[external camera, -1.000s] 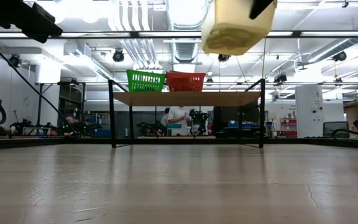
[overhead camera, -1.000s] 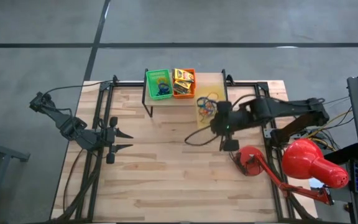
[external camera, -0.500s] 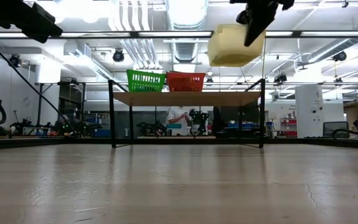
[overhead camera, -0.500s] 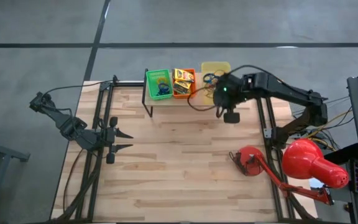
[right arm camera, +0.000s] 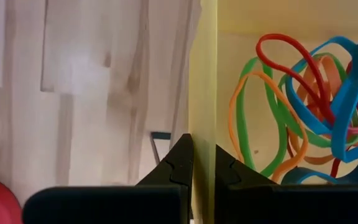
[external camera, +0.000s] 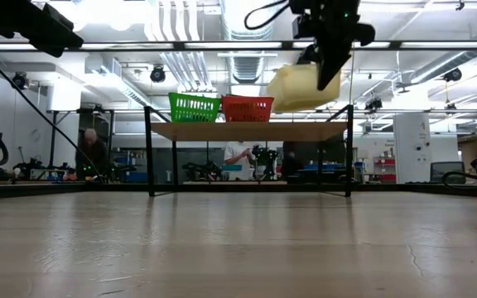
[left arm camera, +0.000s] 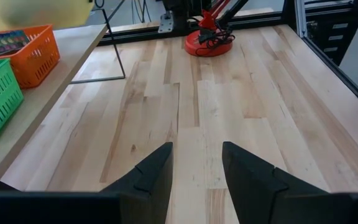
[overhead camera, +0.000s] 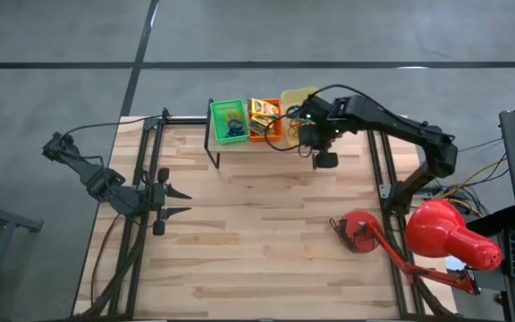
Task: Pick & Place Office Desk Supplies
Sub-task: Put the yellow bin on the shelf
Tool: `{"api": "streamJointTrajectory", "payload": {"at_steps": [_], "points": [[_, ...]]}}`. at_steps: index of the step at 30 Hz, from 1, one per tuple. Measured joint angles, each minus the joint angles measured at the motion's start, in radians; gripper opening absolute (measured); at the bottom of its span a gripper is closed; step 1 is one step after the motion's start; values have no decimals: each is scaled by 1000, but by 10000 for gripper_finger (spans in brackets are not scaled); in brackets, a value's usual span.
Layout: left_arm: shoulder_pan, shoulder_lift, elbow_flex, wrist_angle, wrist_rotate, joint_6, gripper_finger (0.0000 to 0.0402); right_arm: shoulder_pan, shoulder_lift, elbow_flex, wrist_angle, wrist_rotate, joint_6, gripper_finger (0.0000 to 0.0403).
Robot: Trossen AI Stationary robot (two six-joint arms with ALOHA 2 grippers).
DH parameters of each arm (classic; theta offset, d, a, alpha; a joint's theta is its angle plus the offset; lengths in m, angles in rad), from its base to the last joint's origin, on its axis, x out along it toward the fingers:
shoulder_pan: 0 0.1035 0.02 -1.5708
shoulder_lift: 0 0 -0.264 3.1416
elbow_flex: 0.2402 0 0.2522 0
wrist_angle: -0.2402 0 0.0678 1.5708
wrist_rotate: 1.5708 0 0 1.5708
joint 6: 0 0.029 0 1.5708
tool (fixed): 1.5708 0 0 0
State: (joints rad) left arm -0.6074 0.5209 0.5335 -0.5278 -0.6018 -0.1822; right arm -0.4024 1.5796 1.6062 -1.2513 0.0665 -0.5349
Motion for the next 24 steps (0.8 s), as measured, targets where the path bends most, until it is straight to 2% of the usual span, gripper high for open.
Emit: {"api": "streamJointTrajectory", "payload": {"at_steps": [7,16,24], "points": [[0,0,0,0,0,0,141,-42,53,2,16,-27,-8,8],[0,0,0,0,0,0,141,-76,58,-2,82,-89,-17,8],[0,0,0,0,0,0,141,-77,58,-3,83,-94,-16,8]]}}
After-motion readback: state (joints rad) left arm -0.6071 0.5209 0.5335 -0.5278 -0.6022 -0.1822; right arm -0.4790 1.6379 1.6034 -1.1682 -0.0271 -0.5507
